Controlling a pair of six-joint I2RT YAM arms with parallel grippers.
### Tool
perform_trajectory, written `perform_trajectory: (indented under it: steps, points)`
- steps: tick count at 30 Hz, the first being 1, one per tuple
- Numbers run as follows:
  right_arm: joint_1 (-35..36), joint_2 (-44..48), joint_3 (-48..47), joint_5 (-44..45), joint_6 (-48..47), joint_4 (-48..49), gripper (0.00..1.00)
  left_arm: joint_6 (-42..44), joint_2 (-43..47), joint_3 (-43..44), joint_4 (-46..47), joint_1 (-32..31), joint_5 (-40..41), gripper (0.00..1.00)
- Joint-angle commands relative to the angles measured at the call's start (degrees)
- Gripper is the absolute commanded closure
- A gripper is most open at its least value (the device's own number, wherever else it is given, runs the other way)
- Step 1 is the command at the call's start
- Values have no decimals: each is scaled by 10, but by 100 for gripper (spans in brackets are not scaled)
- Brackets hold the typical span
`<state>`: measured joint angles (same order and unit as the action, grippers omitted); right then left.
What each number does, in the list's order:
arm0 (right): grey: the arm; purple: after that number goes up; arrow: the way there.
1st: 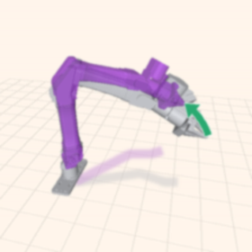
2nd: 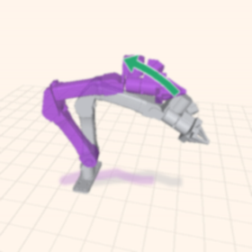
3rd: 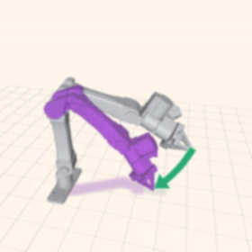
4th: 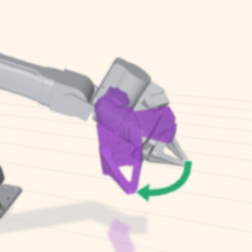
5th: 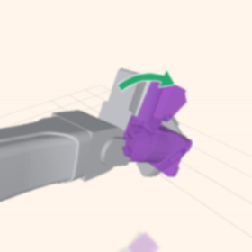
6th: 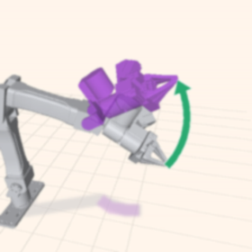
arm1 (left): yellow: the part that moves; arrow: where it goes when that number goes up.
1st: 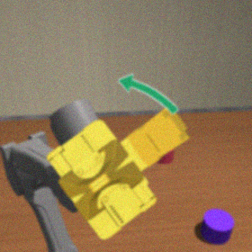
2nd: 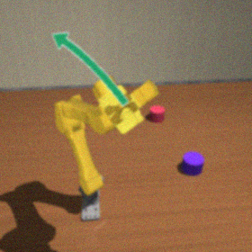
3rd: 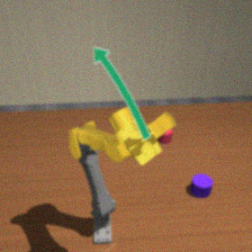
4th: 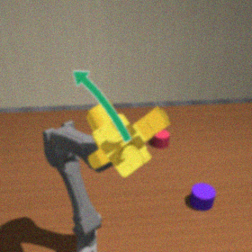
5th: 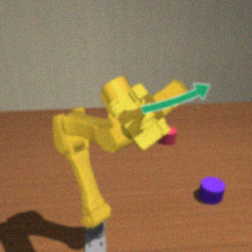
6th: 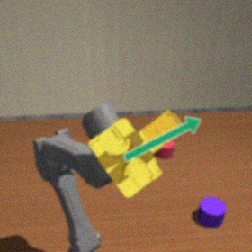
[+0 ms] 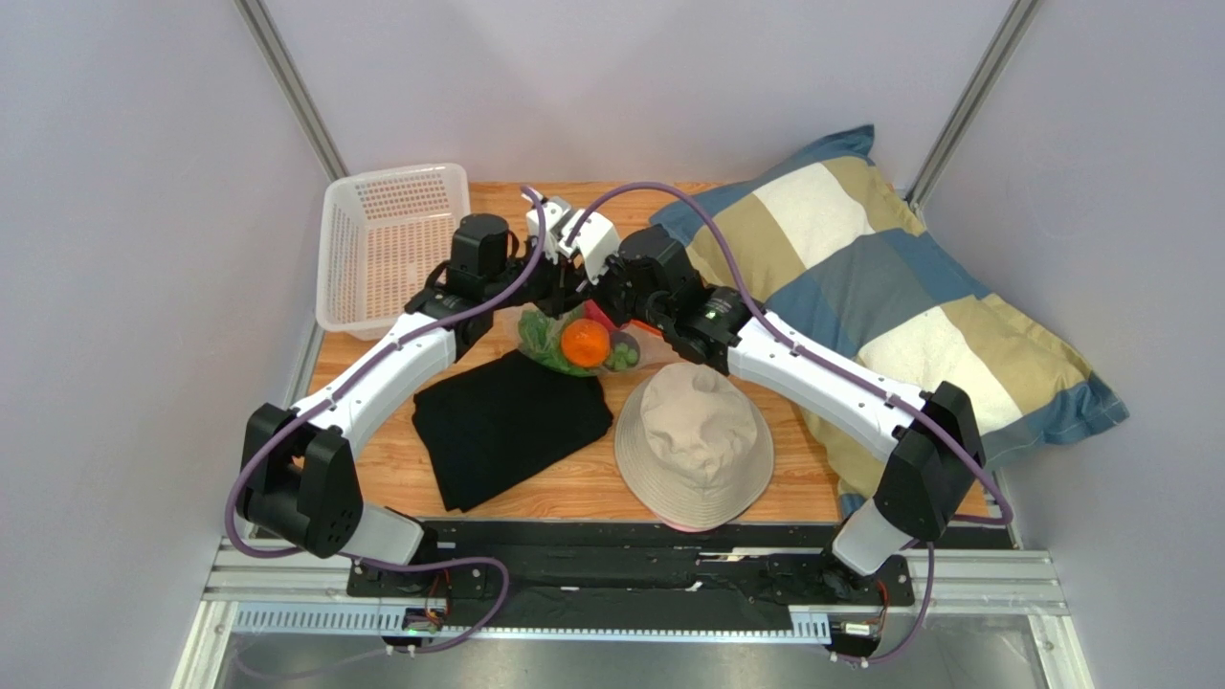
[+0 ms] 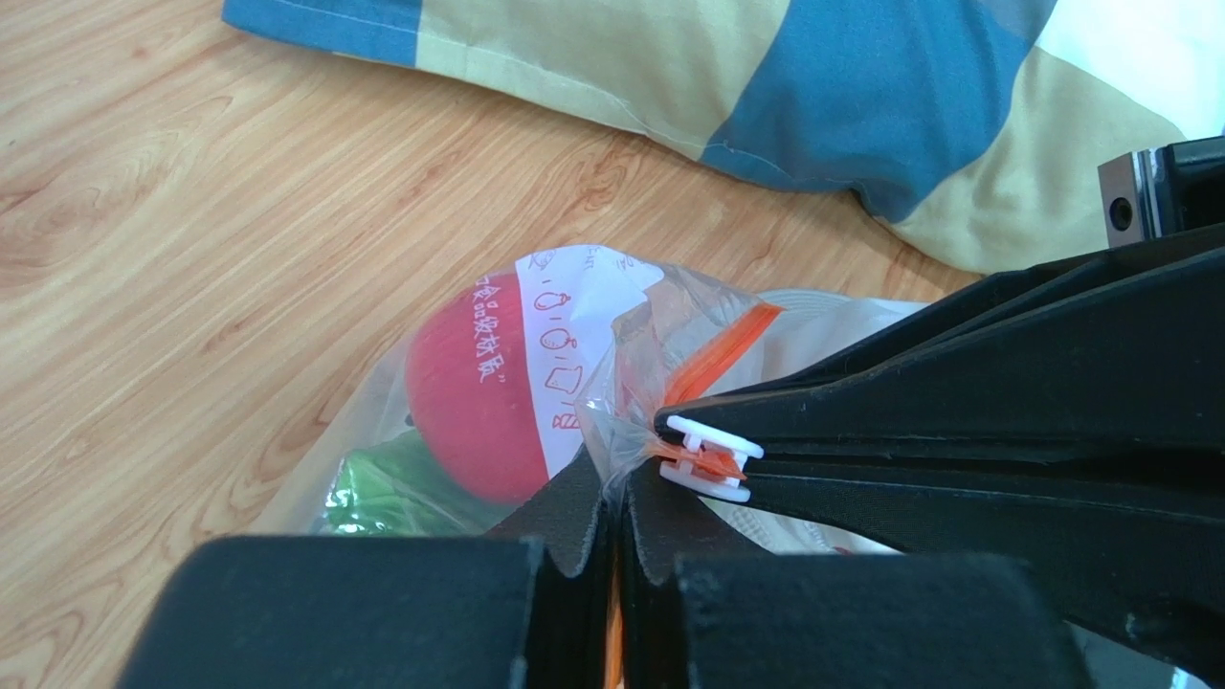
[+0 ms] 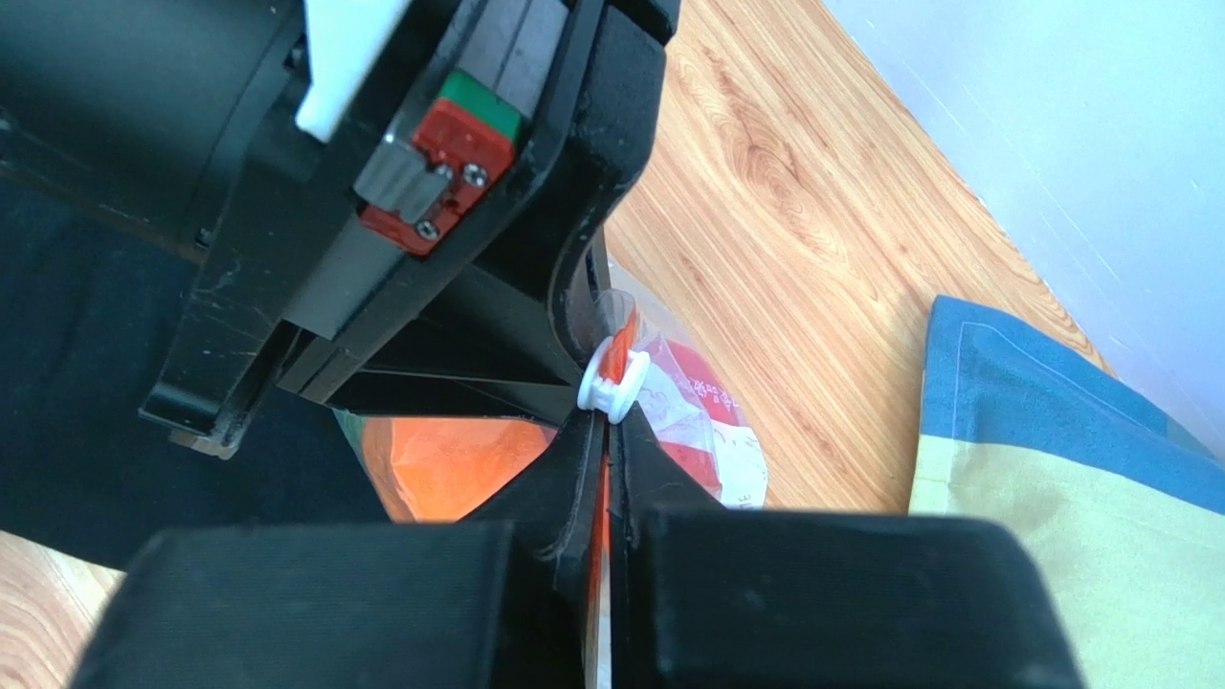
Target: Open the zip-top bag and remove the fake food
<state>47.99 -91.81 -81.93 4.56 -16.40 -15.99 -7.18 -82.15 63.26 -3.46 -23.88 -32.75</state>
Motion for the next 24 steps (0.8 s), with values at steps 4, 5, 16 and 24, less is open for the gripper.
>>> perform_trajectory:
  steps: [4,5,16,24]
  points:
    - [-38,49,34,29,-19,30,100,-10,39,-13,0,-6,-8,100]
    - [-44,51,39,26,-21,29,100,-13,40,-14,4,-6,-6,100]
    - [-62,45,-28,-56,77,-56,100,-9,31,19,-8,-6,4,93]
    - [-63,-26,-215,-47,269,-249,100,4,194,-98,112,-18,94,53]
